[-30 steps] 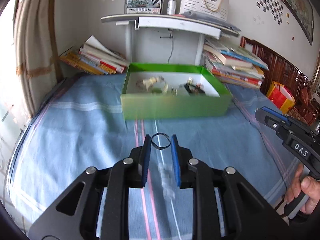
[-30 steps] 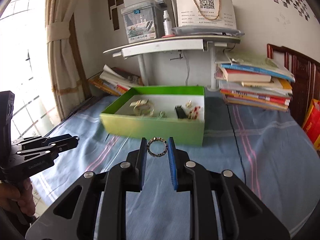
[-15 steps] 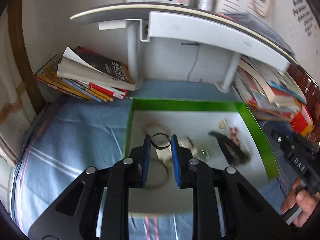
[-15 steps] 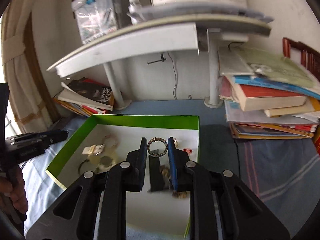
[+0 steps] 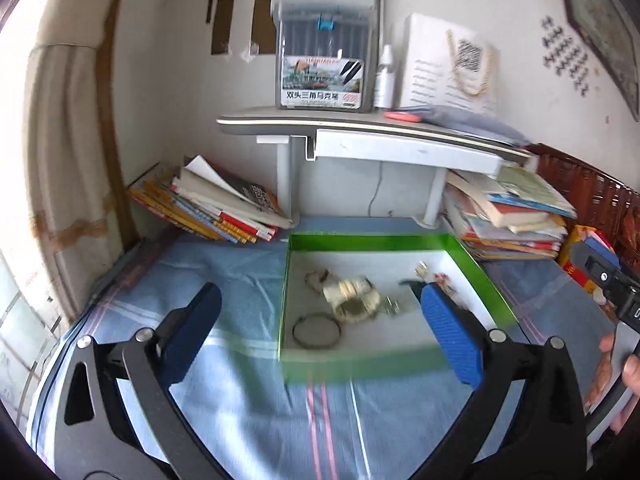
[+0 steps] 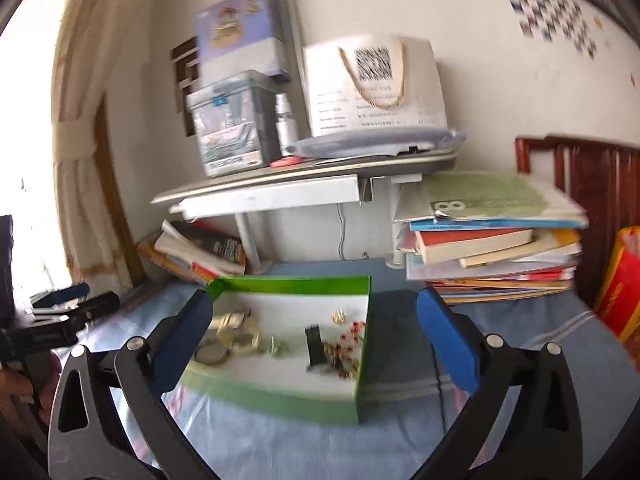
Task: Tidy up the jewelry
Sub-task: 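Lower both rings into the green box and open both grippers, then withdraw both tools from the box above the bed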
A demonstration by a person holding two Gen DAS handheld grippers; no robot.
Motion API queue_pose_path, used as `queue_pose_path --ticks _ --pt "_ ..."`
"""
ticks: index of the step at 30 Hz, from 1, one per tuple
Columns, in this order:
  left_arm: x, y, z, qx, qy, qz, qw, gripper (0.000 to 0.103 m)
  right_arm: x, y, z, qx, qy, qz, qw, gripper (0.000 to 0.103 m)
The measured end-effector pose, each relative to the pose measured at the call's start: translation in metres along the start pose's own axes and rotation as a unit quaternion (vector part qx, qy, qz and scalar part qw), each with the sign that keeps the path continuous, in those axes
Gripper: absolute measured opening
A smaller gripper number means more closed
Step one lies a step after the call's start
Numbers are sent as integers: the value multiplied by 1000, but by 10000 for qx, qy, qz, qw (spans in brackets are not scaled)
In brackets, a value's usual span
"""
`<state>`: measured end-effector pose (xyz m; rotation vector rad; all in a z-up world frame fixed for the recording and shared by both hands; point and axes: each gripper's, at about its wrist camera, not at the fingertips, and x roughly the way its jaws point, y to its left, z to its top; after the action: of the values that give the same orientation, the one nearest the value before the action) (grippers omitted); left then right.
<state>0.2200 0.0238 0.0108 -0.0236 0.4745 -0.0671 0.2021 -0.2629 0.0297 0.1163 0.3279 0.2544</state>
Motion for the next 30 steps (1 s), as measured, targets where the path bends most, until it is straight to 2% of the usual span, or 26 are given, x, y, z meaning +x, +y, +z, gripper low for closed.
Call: queue_pose_path --ticks 5,8,11,13,16,23,30 --pt "-54 1 -47 11 -15 90 10000 99 -52 25 -33 -218 247 -273 9991 100" --pt "-78 5 -77 -176 216 -31 9996 99 -65 32 -54 -58 675 -369 9970 100" --pt "-93 8 -97 -336 283 40 9990 99 -72 39 -75 108 1106 -283 9934 100" --pt "-102 7 -110 -353 360 87 9987 99 -80 44 -85 133 1176 -370 9923 100" --pt "-111 4 -121 -233 428 95 9988 99 -92 53 -99 148 1260 -266 9916 100" --pt "-132 -9 -146 -187 572 -23 9982 99 -110 74 -123 -194 1294 -326 9909 100" --pt "-138 -11 -156 -179 743 37 9971 99 -115 83 -134 -274 1372 -278 9898 100"
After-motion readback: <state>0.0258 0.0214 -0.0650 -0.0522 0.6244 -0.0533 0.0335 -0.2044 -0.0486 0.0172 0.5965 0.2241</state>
